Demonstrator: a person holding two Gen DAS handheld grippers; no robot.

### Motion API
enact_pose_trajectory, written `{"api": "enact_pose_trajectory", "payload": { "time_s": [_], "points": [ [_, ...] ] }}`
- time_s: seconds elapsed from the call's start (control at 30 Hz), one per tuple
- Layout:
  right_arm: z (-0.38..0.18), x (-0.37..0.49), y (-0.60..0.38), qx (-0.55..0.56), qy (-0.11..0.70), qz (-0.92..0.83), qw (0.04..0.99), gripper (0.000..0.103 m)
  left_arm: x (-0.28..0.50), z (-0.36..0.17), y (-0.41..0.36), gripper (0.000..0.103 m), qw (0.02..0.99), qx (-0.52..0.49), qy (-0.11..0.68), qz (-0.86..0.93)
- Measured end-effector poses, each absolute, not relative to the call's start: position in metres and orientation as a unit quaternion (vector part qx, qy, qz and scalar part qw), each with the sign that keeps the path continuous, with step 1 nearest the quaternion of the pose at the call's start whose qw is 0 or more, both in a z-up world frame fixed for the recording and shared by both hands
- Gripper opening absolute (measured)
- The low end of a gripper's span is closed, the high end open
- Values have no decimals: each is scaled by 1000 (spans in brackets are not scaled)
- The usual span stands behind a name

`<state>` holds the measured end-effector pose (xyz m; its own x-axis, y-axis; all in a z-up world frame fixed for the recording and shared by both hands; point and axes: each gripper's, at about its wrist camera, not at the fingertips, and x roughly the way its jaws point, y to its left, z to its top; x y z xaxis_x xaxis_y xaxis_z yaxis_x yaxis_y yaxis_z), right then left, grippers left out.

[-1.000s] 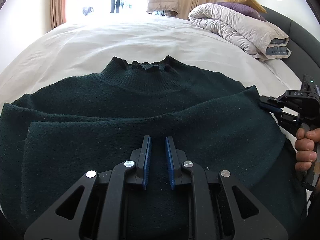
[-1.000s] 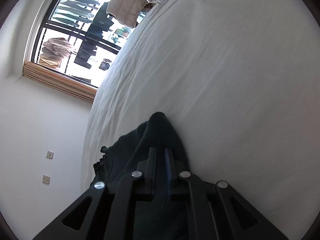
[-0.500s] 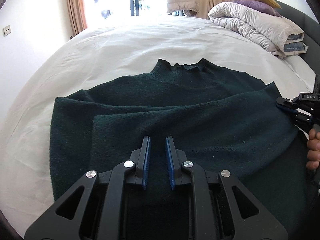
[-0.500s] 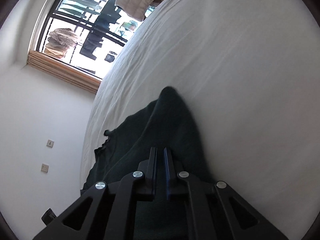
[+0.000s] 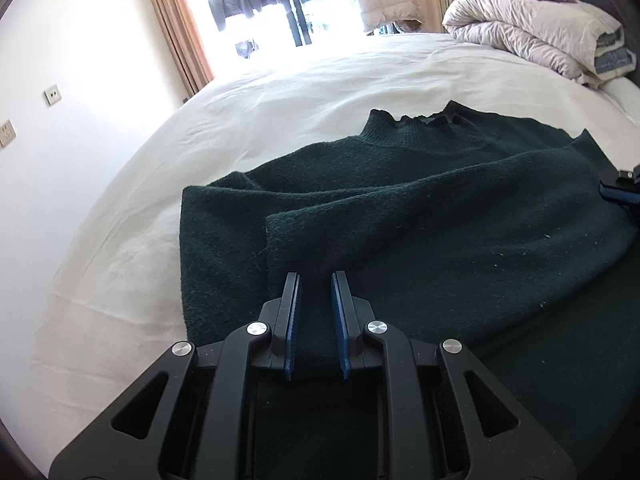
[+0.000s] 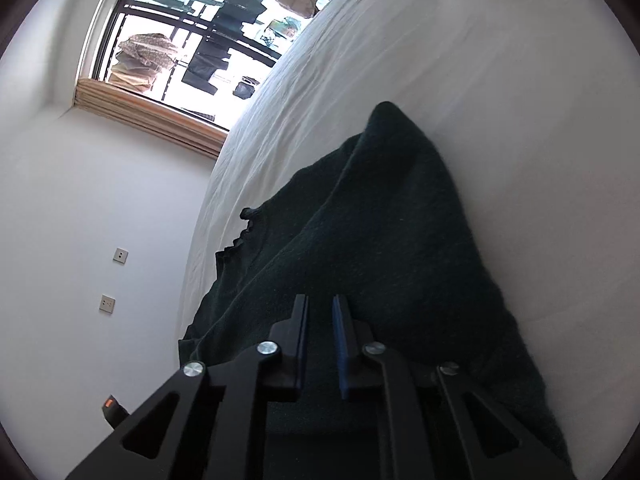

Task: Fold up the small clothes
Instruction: 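Release the sleeve with the right tool and smooth the fold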

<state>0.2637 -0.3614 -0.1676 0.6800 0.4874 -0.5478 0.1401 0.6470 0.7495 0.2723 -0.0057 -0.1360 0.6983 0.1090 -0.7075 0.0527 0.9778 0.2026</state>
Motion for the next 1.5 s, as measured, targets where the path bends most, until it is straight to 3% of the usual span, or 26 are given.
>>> {"api": "enact_pose_trajectory", "payload": {
  "time_s": [0.03,0.13,0.33,0.37,0.4,0.43,0.47,0.53,0.63,0.7,0.77,0.93,1.03,1.17,1.3,1.37,1.5],
  "points": [
    [-161,256,-368,400,381,81,829,12,273,-136,-1,18,916,93,390,10],
    [-143,231,-384,426,342,88,833,45,274,-139,1,18,917,93,388,11],
    [-142,231,-381,446,336,145,817,62,280,-141,2,17,916,86,391,7],
    [-155,234,-383,449,360,126,808,61,280,-142,3,17,916,83,391,6],
    [-167,234,-385,457,372,109,800,51,281,-142,3,18,916,81,392,6],
    [-173,228,-390,468,367,102,798,26,281,-143,3,18,916,81,393,6],
    [-179,221,-396,482,359,107,792,16,281,-143,3,17,916,81,393,6],
    [-183,200,-404,492,350,111,789,10,282,-143,3,18,915,84,394,7],
    [-185,164,-406,473,376,111,789,9,282,-144,-1,18,915,93,392,13],
    [-176,139,-412,480,370,108,788,15,282,-145,-4,18,915,101,391,18],
    [-162,120,-419,481,340,110,801,48,282,-146,-7,18,915,108,389,22],
    [-115,127,-404,319,346,61,880,49,282,-148,-12,18,914,122,387,29],
    [-113,153,-388,234,381,41,894,45,281,-148,-12,18,913,123,387,30],
    [-128,182,-364,139,427,34,893,27,283,-149,-12,18,914,123,387,29],
    [-140,196,-363,111,435,29,893,21,283,-149,-11,18,914,120,386,28],
    [-140,200,-365,117,439,30,891,11,284,-149,-10,18,915,118,386,27],
    [-138,196,-347,46,438,8,898,7,283,-149,-7,17,916,112,385,24]
  ]
}}
